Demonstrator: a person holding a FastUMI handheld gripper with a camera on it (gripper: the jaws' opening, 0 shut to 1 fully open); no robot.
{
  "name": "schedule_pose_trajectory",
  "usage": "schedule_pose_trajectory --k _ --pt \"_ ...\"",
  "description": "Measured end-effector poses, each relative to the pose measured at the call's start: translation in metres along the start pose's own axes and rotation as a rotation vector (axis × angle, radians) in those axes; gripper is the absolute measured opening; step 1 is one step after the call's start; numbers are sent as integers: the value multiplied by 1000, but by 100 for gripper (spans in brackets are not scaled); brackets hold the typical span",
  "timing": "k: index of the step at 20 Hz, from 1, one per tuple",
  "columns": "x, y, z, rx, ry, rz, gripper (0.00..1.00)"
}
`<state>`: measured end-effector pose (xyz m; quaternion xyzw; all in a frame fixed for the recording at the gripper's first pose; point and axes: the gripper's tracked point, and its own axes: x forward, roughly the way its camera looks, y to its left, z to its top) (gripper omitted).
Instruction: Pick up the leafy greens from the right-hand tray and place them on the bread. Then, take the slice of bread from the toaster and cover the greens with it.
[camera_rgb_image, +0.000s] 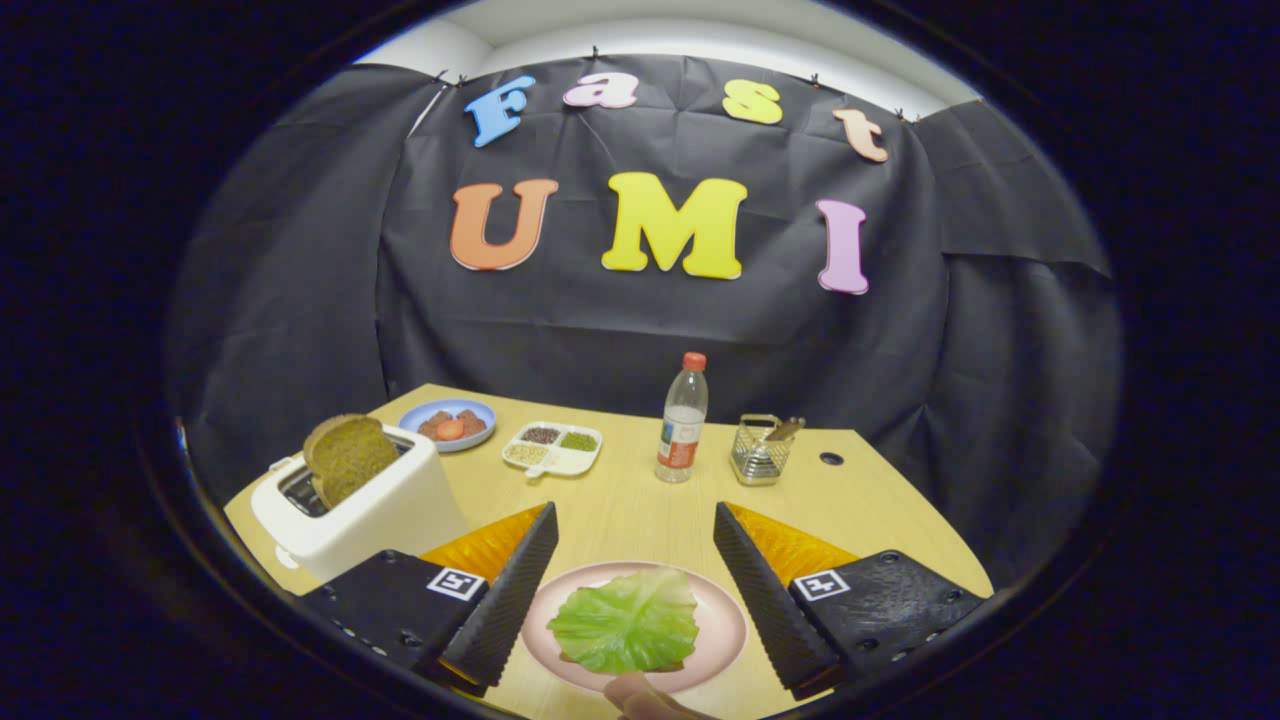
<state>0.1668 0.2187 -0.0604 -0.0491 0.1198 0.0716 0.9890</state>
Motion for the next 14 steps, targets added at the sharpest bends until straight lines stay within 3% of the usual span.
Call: schedule_pose_trajectory --k 7,14 --pt "-26 95 54 57 -70 120 96" --pt "-12 185 39 25 6 188 96"
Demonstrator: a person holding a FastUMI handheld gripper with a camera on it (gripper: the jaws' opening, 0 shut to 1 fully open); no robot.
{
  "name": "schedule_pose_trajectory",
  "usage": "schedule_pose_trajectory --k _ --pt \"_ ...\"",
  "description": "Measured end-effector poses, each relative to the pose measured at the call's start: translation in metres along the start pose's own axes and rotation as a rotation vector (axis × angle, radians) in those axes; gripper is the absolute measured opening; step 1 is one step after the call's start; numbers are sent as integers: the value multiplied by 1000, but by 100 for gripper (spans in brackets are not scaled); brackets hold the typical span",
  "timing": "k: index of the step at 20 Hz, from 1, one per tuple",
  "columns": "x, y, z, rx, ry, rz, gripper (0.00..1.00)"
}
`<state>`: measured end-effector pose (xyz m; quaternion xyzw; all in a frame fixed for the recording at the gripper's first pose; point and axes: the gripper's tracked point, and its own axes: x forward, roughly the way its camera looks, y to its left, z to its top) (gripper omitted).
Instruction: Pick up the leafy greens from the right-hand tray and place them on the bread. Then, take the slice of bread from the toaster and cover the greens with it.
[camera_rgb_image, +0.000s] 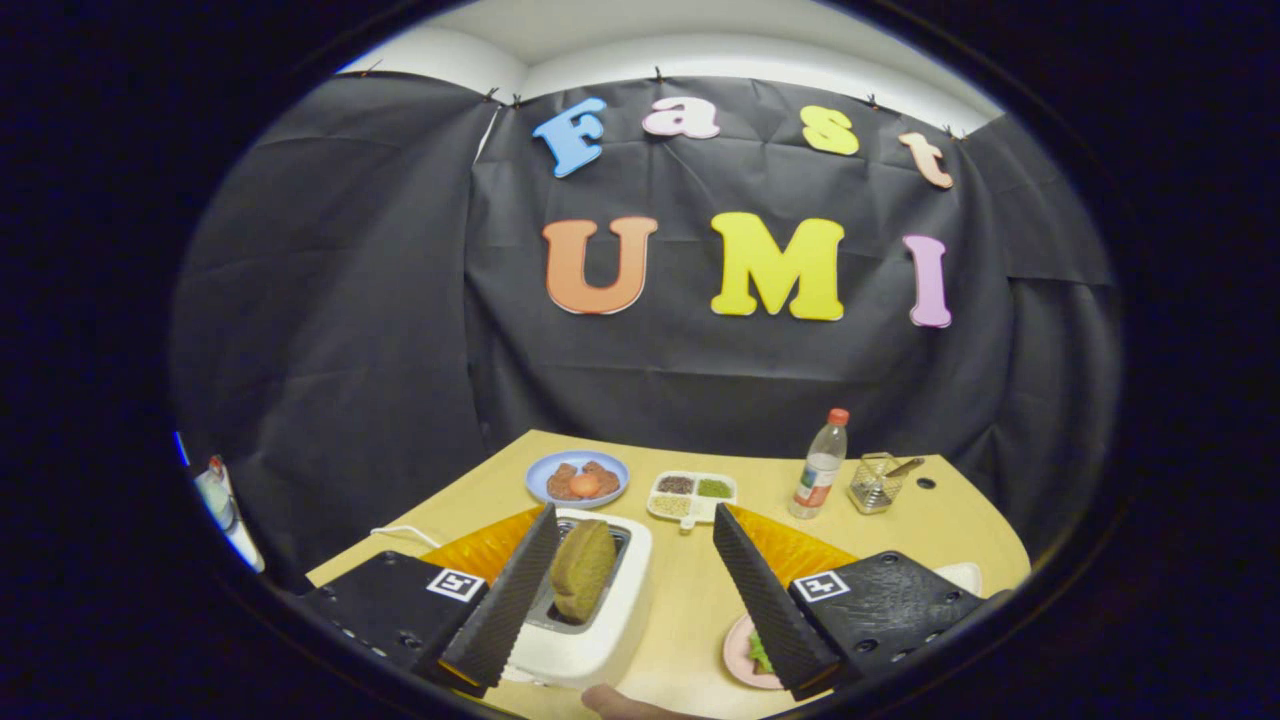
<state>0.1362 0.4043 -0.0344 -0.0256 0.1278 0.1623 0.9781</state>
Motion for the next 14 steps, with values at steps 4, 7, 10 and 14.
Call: schedule_pose_trajectory --k 4,7,10,14 --pt "24 19 -26 17 56 -43 96" --pt "43 27 -46 51 128 -70 96" --pt "53 36 -54 99 174 -49 83" --pt "57 32 -58 72 204 -76 62"
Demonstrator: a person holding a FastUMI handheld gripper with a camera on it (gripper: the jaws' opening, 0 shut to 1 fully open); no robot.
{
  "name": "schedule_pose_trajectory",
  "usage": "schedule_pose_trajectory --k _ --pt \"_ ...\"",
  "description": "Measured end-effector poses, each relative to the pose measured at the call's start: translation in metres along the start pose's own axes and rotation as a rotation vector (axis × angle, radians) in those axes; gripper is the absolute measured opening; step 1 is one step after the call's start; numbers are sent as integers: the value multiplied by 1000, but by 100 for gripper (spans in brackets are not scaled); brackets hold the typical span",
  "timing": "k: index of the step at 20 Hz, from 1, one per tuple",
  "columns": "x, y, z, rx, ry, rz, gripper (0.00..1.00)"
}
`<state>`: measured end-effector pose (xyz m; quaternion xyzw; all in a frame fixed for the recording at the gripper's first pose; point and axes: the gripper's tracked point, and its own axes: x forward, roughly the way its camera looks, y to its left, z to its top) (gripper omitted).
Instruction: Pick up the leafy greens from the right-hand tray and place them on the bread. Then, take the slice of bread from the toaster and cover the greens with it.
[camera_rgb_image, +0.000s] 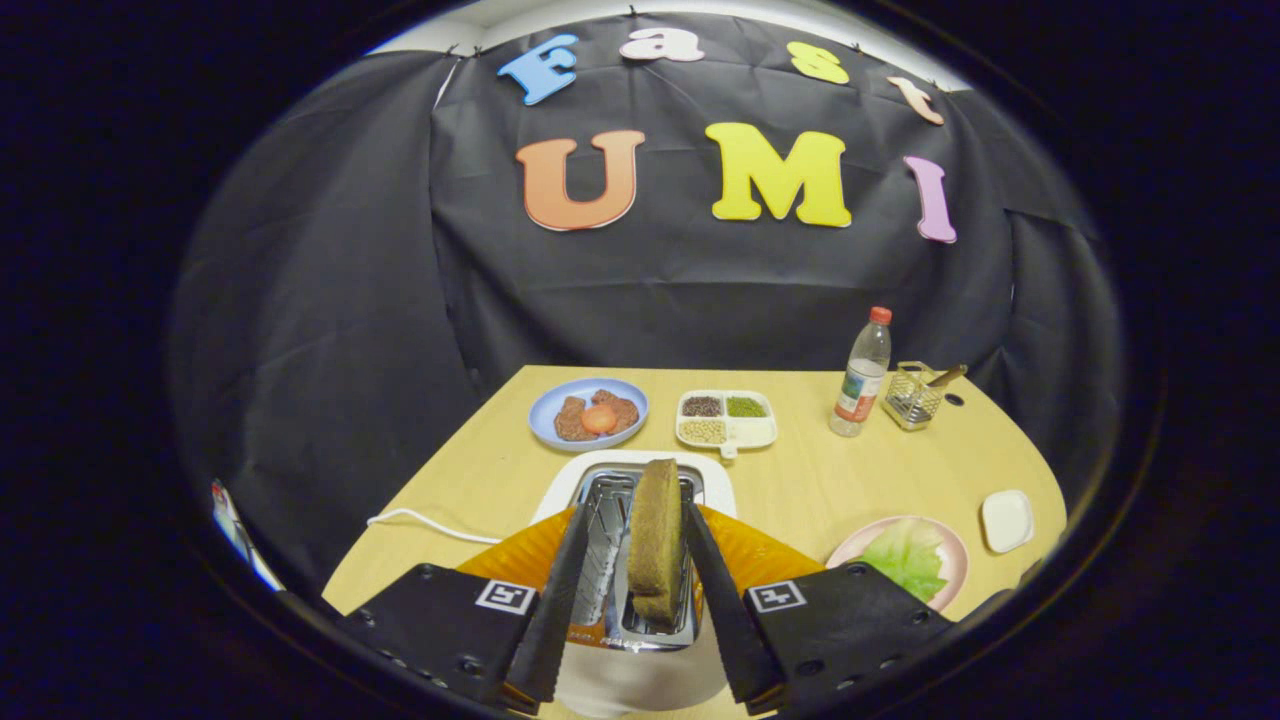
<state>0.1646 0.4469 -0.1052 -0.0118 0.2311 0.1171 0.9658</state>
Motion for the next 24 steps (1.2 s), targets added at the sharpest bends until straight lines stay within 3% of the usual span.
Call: schedule_pose_trajectory --k 5,8,9,18,24 --pt "-1 -8 2 -13 8 -13 15" --pt "-8 -11 1 8 49 -4 10" --pt "-13 -13 6 23 45 -5 3" --pt "-69 -22 76 63 -73 -5 2" --pt "-98 -59 105 95 -129 -30 2"
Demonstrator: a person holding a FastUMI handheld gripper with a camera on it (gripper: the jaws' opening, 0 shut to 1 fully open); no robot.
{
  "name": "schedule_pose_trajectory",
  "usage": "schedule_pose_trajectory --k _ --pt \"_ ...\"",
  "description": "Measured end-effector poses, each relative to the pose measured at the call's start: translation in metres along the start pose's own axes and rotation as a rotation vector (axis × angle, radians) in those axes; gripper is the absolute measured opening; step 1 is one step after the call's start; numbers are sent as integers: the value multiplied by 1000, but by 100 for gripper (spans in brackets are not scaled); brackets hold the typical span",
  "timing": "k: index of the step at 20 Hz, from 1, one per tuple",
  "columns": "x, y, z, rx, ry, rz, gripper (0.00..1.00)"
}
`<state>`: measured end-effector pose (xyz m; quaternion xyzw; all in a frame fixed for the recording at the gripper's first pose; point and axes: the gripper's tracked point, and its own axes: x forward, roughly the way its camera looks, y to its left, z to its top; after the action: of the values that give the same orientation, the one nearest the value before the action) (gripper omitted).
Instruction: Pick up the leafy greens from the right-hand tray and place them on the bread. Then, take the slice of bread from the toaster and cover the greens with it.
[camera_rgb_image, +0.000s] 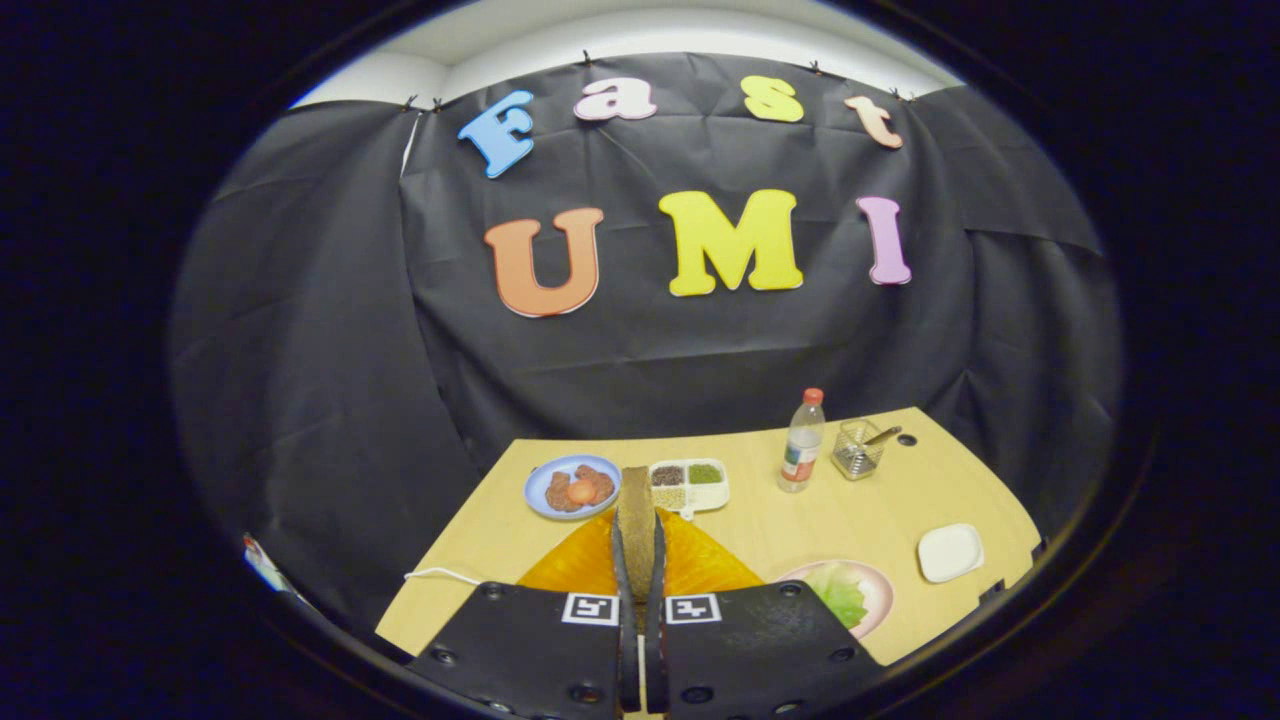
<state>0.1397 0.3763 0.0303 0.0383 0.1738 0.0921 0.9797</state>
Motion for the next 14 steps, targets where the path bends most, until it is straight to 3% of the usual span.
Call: schedule_pose_trajectory --k 5,9,14 --pt "18 -66 -25 -52 -17 -107 2" --pt "43 -101 -85 -32 97 -126 2" --pt "63 -133 -127 -6 161 -167 2"
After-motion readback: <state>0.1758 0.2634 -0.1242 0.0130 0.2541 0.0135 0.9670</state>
